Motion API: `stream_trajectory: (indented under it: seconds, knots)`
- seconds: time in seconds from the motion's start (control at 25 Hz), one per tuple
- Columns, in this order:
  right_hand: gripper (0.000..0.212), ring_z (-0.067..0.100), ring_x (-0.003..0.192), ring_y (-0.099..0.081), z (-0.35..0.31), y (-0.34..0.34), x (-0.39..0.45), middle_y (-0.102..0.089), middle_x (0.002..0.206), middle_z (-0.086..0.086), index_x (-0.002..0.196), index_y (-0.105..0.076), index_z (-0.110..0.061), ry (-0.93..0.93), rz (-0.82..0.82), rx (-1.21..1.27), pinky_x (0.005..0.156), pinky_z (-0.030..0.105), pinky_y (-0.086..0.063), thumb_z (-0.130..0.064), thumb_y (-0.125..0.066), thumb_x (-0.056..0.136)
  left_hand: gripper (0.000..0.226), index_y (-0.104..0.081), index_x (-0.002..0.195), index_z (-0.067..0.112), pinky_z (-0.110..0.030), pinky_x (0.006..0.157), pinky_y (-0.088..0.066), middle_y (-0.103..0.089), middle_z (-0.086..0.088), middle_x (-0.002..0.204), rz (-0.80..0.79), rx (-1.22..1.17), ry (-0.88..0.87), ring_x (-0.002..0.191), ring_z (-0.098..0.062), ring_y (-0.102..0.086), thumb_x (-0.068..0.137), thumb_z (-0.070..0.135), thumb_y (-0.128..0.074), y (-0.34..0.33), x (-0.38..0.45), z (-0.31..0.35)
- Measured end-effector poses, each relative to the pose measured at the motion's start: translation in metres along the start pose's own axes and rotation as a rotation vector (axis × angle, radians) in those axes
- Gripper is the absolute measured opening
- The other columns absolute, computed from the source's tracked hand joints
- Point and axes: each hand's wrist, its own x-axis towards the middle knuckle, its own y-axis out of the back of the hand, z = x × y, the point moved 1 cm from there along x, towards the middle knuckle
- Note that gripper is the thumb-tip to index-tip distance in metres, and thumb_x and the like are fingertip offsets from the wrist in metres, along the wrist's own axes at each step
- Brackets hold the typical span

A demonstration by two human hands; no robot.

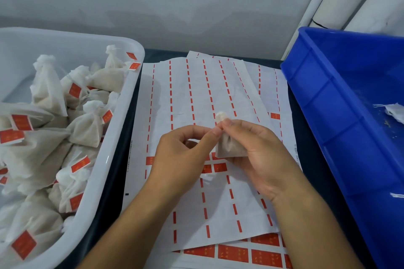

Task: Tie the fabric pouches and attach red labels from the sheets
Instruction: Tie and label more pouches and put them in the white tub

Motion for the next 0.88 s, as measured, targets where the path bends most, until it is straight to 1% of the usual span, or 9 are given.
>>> stream_trajectory:
  seconds: [0.12, 0.24, 0.32, 0.4, 0.48, 0.56, 0.64, 0.76, 0.88]
  knots:
    - [0.041, 0.024, 0.111, -0.07, 0.0006, -0.0005, -0.0001, -0.077, 0.108, -0.002, 0.098, -0.082, -0.026, 0.008, 0.016, -0.023, 0.095, 0.046, -0.061, -0.058, -0.073, 0.074, 0.02, -0.077, 0.084, 0.035, -0.002, 0.051, -0.045, -0.073, 0.023, 0.079, -0.007, -0.025, 0.04, 0.08, 0.01, -0.067, 0.083, 0.053, -0.07, 0.0015, 0.0015, -0.0019]
    - [0.042, 0.022, 0.112, -0.068, 0.0013, -0.0012, -0.0004, -0.076, 0.107, -0.009, 0.098, -0.082, -0.03, 0.021, 0.017, -0.048, 0.094, 0.044, -0.061, -0.06, -0.071, 0.071, 0.024, -0.077, 0.081, 0.035, -0.005, 0.049, -0.047, -0.072, 0.024, 0.076, 0.004, -0.052, 0.065, 0.079, 0.01, -0.067, 0.082, 0.057, -0.069, 0.0018, 0.0011, -0.0006]
    - [0.039, 0.021, 0.11, -0.068, 0.0008, -0.0016, -0.0007, -0.077, 0.103, -0.01, 0.098, -0.082, -0.031, 0.023, 0.02, -0.039, 0.093, 0.043, -0.061, -0.059, -0.072, 0.072, 0.021, -0.076, 0.078, 0.035, -0.011, 0.056, -0.05, -0.071, 0.025, 0.074, 0.01, -0.055, 0.101, 0.08, -0.001, -0.069, 0.089, 0.052, -0.069, 0.0016, 0.0017, -0.001]
    - [0.042, 0.022, 0.109, -0.068, 0.0009, -0.0016, -0.0004, -0.077, 0.102, -0.008, 0.099, -0.082, -0.031, 0.022, 0.032, -0.026, 0.094, 0.045, -0.061, -0.059, -0.073, 0.07, 0.021, -0.076, 0.078, 0.043, -0.018, 0.064, -0.049, -0.069, 0.026, 0.072, -0.002, -0.053, 0.139, 0.08, -0.008, -0.068, 0.094, 0.049, -0.064, 0.0011, 0.0012, -0.0004]
    - [0.042, 0.023, 0.112, -0.068, 0.0015, -0.001, 0.0005, -0.077, 0.106, -0.005, 0.102, -0.081, -0.03, 0.024, 0.035, -0.023, 0.097, 0.047, -0.059, -0.059, -0.073, 0.072, 0.022, -0.073, 0.08, 0.057, -0.02, 0.065, -0.049, -0.068, 0.029, 0.072, -0.039, -0.055, 0.16, 0.081, -0.009, -0.067, 0.095, 0.057, -0.057, 0.0005, -0.0004, 0.0026]
    - [0.039, 0.023, 0.114, -0.069, 0.0013, -0.0009, 0.0008, -0.077, 0.109, -0.003, 0.103, -0.081, -0.029, 0.028, 0.025, -0.014, 0.099, 0.047, -0.058, -0.055, -0.071, 0.076, 0.02, -0.072, 0.08, 0.061, -0.018, 0.065, -0.051, -0.069, 0.029, 0.074, -0.064, -0.067, 0.161, 0.08, -0.008, -0.068, 0.086, 0.069, -0.055, 0.0013, -0.0019, 0.0061]
    - [0.035, 0.022, 0.113, -0.07, 0.0007, -0.0012, 0.0005, -0.078, 0.108, -0.005, 0.102, -0.082, -0.03, 0.031, 0.019, 0.0, 0.098, 0.046, -0.059, -0.052, -0.07, 0.078, 0.024, -0.075, 0.082, 0.056, -0.019, 0.067, -0.054, -0.072, 0.024, 0.075, -0.092, -0.095, 0.148, 0.077, -0.006, -0.07, 0.076, 0.071, -0.058, 0.0029, -0.0022, 0.0057]
    - [0.035, 0.021, 0.109, -0.072, 0.0009, -0.0019, -0.0003, -0.078, 0.106, -0.004, 0.101, -0.082, -0.029, 0.037, 0.002, -0.001, 0.096, 0.046, -0.06, -0.052, -0.071, 0.077, 0.023, -0.079, 0.084, 0.045, -0.023, 0.073, -0.056, -0.075, 0.017, 0.078, -0.129, -0.146, 0.15, 0.074, 0.0, -0.071, 0.079, 0.062, -0.065, 0.0036, -0.0019, 0.0037]
    - [0.035, 0.017, 0.107, -0.072, 0.0, -0.0013, -0.0007, -0.078, 0.105, -0.007, 0.1, -0.082, -0.031, 0.053, 0.003, -0.04, 0.095, 0.045, -0.06, -0.054, -0.071, 0.077, 0.021, -0.079, 0.081, 0.041, -0.025, 0.077, -0.056, -0.076, 0.017, 0.082, -0.075, -0.15, 0.124, 0.082, 0.006, -0.069, 0.077, 0.058, -0.067, 0.003, -0.0013, 0.0026]
